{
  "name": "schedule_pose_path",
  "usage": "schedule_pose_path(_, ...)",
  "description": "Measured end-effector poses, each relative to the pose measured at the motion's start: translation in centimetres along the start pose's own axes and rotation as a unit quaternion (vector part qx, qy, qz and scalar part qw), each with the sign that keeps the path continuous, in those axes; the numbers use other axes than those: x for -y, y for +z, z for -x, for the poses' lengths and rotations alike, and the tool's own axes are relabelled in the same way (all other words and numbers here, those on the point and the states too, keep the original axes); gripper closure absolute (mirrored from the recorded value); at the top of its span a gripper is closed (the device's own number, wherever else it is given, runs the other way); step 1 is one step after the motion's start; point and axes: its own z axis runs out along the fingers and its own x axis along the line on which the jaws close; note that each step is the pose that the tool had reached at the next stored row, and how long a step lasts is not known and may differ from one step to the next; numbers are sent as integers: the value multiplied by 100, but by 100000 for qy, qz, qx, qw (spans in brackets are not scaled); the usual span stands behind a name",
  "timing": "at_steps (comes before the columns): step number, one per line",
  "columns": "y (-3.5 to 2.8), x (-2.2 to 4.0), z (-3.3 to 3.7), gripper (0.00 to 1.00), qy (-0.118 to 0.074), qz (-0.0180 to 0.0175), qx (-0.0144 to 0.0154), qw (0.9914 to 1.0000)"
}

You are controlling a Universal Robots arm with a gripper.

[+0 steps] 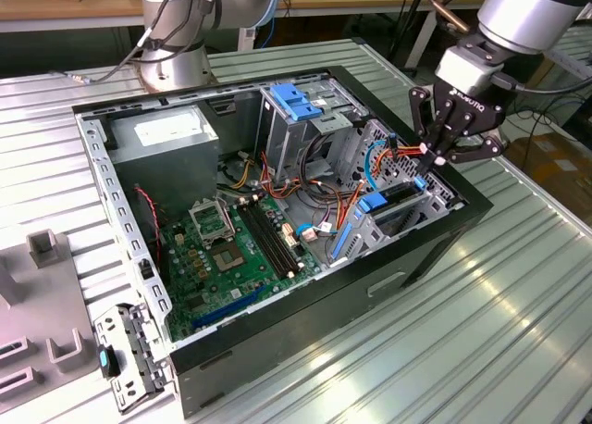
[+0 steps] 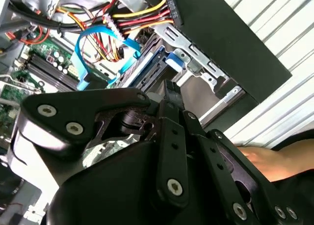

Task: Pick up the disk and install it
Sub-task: 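Insert the first disk wire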

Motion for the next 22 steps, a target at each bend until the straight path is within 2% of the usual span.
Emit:
schedule_pose_path(3, -25, 0, 0, 89, -2513, -12, -15, 99968)
schedule_pose_path(6, -67, 4, 1, 89, -4012, 20, -6, 99920)
schedule_pose_path(12, -89, 50, 34, 89, -5038, 52, 0, 99873)
schedule_pose_path(22, -90, 186, 125, 89, -7305, 32, -13, 99733)
